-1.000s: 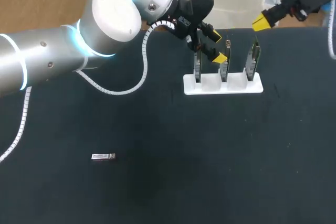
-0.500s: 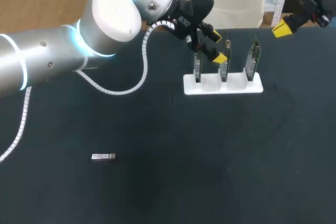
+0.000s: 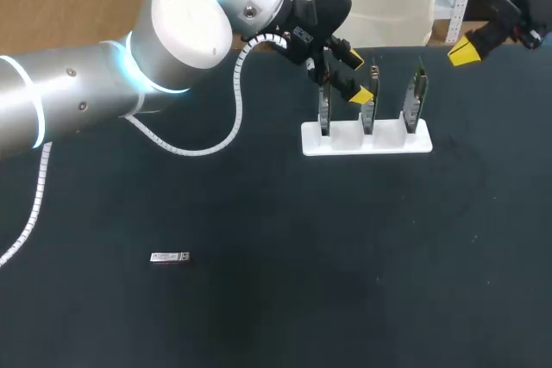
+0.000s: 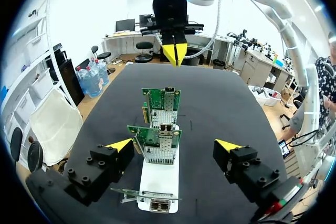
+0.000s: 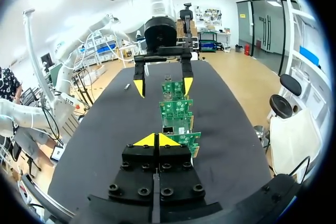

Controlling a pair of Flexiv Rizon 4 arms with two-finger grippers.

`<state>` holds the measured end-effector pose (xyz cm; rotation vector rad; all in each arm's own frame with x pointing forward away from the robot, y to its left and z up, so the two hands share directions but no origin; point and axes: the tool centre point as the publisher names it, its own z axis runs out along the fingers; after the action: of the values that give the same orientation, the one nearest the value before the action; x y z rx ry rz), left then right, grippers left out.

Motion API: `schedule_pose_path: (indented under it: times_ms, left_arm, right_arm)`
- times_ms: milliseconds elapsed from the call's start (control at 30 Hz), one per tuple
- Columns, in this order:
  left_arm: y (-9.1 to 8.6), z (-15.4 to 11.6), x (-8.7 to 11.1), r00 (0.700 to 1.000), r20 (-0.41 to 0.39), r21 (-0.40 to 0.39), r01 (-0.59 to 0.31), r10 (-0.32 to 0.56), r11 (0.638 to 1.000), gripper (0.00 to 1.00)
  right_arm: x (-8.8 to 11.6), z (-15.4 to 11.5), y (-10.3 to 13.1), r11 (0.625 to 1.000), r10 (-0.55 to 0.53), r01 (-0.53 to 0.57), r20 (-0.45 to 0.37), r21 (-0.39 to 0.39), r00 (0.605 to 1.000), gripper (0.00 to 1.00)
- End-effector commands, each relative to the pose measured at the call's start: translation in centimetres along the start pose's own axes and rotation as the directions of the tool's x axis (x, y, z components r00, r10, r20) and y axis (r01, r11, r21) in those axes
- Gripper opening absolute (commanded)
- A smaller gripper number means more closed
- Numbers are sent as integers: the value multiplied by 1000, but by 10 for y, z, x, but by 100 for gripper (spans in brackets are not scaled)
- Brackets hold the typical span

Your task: Pick up the optical module with the left hand, and insert it into the network port with the right hand.

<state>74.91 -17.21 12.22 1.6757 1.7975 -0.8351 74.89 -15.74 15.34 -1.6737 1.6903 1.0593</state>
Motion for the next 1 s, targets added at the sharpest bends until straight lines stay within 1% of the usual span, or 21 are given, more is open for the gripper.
schedule_pose_path:
  times_ms: [33,233,267,300,833,867,1000]
  left_arm:
    - [1,0,-1,1000,-4,0,2,-2,1000,100]
    - [1,0,-1,1000,-4,0,2,-2,1000,100]
    - [1,0,-1,1000,-4,0,2,-2,1000,100]
    - [1,0,-1,1000,-4,0,2,-2,1000,100]
    - [1,0,-1,1000,-4,0,2,-2,1000,100]
    - [1,-2,-1,1000,13,-3,1,-1,1000,100]
    - [1,-10,-6,1000,25,-23,-15,15,1000,100]
  right_arm:
    - [1,4,-1,1000,-3,3,-1,0,1000,0]
    - [0,6,-4,1000,8,-8,0,16,1000,0]
    - [0,6,-4,1000,8,-8,0,16,1000,48]
    - [0,6,-4,1000,8,-8,0,16,1000,100]
    - [0,6,-4,1000,8,-8,0,16,1000,100]
    - [0,6,-4,1000,8,-8,0,16,1000,100]
    - [0,6,-4,1000,8,-8,0,16,1000,100]
